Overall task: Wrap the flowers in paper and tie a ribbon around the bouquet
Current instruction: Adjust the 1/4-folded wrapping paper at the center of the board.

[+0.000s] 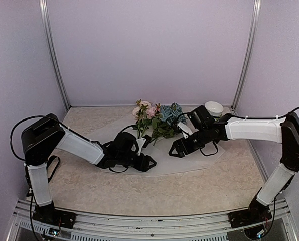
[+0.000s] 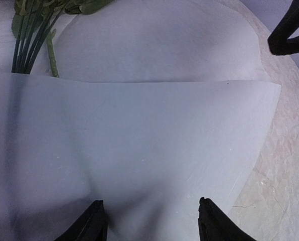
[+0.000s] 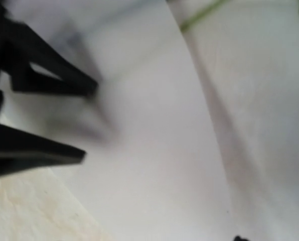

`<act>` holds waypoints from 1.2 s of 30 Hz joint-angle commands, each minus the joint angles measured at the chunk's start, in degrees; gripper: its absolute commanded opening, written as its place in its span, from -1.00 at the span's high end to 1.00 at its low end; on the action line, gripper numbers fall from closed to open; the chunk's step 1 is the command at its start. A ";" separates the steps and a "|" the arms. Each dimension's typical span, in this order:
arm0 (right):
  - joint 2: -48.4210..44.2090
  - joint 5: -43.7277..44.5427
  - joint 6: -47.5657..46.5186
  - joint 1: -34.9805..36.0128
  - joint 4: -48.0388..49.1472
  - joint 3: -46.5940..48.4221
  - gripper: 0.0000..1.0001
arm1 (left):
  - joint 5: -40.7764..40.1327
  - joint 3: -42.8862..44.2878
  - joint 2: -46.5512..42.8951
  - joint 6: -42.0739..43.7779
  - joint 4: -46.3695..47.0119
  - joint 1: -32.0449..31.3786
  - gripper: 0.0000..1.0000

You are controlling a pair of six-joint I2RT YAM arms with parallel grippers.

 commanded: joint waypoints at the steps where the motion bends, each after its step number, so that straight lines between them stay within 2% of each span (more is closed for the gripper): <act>1: 5.48 -8.59 -3.55 -2.82 3.72 0.57 -0.40 | -0.67 0.92 0.94 0.53 -1.33 -0.30 -0.22; 9: 13.32 -6.03 -6.24 -5.19 4.41 1.28 -0.41 | -1.52 0.82 0.69 0.41 -2.22 -0.59 -0.22; 14: 14.02 -8.61 -7.14 -5.21 5.25 0.10 -0.38 | -2.21 0.83 0.22 0.50 -3.09 -0.94 -0.22; 16: 12.58 -11.38 -6.62 -5.34 7.10 -1.50 -0.20 | -2.50 0.74 -0.04 0.44 -3.32 -1.12 -0.22; 19: 10.25 -15.99 -4.92 -5.38 10.43 -4.57 0.28 | -1.61 -0.15 -2.01 0.08 -2.57 -1.41 -0.23; 23: 7.61 -18.47 -3.24 -5.40 14.49 -9.55 0.82 | -1.10 -1.56 -8.23 2.63 -1.17 -2.98 -0.33; 25: 6.80 -19.42 -3.06 -5.43 16.11 -11.62 1.00 | 0.03 -2.19 -11.50 3.63 -1.47 -2.96 -0.40; 28: 5.67 -20.26 -2.87 -5.39 17.51 -14.15 1.00 | 2.72 -5.10 -17.50 3.35 -1.62 -0.39 -0.55; 33: 2.30 -22.68 -1.01 -5.38 20.79 -18.68 1.00 | -8.25 -6.48 -22.80 5.16 -13.60 1.23 -0.73; 36: 0.53 -23.23 -0.55 -5.38 21.38 -20.65 1.00 | -11.17 -8.90 -23.69 4.54 -17.22 2.41 -0.97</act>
